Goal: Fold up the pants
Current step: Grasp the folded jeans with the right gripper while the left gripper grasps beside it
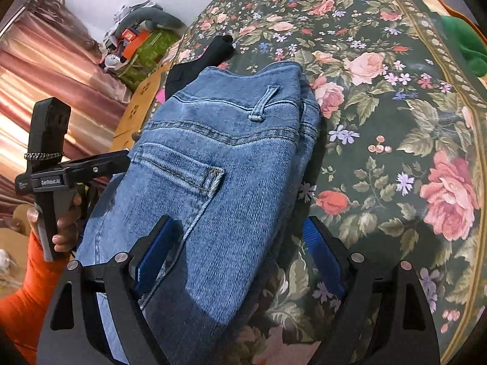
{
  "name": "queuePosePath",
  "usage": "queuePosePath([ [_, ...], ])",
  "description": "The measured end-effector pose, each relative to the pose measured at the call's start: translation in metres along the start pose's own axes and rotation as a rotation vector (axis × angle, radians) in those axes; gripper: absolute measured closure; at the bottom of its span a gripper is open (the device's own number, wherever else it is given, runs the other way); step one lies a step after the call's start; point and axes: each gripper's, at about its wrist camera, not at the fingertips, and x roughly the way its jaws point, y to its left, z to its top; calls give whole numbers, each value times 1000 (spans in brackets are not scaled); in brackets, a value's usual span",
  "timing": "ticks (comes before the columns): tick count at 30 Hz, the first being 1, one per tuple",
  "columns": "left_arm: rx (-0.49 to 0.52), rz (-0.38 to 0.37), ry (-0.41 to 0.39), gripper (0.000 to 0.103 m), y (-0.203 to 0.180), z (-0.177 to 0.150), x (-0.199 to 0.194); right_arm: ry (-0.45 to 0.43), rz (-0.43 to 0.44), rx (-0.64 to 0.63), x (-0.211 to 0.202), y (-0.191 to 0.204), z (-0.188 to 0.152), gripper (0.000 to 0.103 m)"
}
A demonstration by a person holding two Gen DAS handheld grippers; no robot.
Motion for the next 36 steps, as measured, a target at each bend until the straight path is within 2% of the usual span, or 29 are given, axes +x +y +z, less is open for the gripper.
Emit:
queuePosePath([
  [2,-11,-59,15,7,2,-1,-1,3,9,0,1,-1,2,19],
  [3,-17,-127,20,7,2,-3,-3,5,12,-2,1,-2,3,19],
  [4,-13,-134,17,7,-1,-4,-4,5,14,-5,2,-2,4,19],
  [6,30,-93,2,7,-9,-5,-8,4,17,-7,2,-3,4,20],
  [8,52,-62,38,7,-15,-4,1,4,19,-7,3,-3,4,20],
  [11,24,-67,130,4,-14,-2,25,11,26,-12,3,-3,6,25],
  [14,-14,-108,160,1,-9,5,36,17,42,-11,5,-2,7,31],
  [18,-9,-96,171,2,-16,13,42,27,63,-5,11,-1,10,41],
  [19,-7,-103,175,4,-18,14,43,30,63,-8,13,0,11,43],
  [20,-12,-130,181,14,-19,15,44,29,60,-11,14,1,13,46],
  [21,-23,-175,192,30,-21,15,43,28,59,-10,15,2,15,50],
  [22,-38,-202,198,30,-21,16,43,30,59,-6,16,2,16,51],
  [25,-14,-172,177,32,-25,13,38,22,47,-17,12,5,17,64],
  [27,6,-158,149,38,-30,11,32,9,30,-50,7,13,20,73],
  [33,57,-137,62,49,-41,3,-4,-50,9,-123,-15,35,26,78],
  [36,78,-138,-26,52,-47,4,-34,-99,4,-164,-30,51,34,79],
])
